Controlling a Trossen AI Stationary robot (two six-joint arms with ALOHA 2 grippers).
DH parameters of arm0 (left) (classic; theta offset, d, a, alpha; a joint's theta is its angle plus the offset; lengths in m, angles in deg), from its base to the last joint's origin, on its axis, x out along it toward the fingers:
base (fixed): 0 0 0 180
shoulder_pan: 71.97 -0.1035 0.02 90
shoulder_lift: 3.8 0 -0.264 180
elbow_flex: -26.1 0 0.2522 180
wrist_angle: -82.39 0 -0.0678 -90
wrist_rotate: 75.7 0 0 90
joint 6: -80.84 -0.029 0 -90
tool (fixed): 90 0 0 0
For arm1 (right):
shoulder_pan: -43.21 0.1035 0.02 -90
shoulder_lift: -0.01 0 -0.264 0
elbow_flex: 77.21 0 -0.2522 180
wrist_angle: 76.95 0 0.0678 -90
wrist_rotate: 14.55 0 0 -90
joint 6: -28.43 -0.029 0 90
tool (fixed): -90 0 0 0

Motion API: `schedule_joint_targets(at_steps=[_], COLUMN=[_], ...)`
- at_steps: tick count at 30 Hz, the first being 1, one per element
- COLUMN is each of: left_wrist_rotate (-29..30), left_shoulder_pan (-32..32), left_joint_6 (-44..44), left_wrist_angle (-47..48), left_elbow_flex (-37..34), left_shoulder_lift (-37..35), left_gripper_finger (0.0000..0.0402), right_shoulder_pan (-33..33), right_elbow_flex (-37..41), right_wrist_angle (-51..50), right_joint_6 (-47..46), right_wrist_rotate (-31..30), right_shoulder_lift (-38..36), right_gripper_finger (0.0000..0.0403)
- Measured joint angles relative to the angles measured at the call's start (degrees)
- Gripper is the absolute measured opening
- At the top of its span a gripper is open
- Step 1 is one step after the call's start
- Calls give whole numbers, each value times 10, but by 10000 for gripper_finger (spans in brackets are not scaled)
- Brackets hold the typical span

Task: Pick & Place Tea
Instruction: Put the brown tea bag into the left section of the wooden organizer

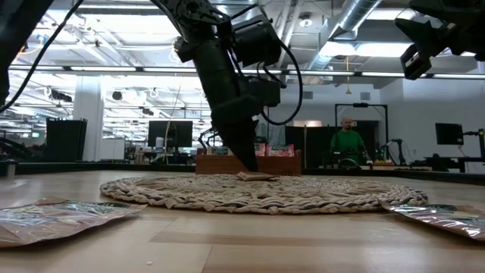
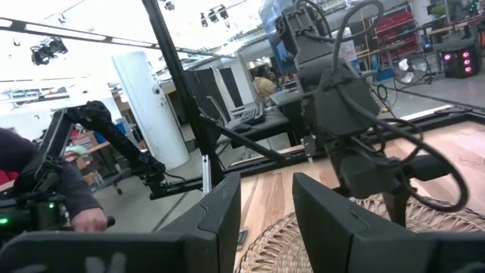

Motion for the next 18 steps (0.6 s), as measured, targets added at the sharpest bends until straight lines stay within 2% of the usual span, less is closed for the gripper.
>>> schedule_joint_targets(at_steps=[8,18], left_wrist_rotate=[-47,-41], left_shoulder_pan=[-14,-21], left_joint_6=[-1,-13], left_wrist_angle=[5,8], left_elbow_flex=[0,0], left_shoulder_lift=[0,0], left_gripper_finger=[172,172], right_shoulder_pan=[0,0], right_elbow_flex=[0,0], right_wrist_angle=[0,0], right_joint_6=[0,0], right_wrist_rotate=[0,0], right_shoulder_lift=[0,0], right_gripper_finger=[114,114])
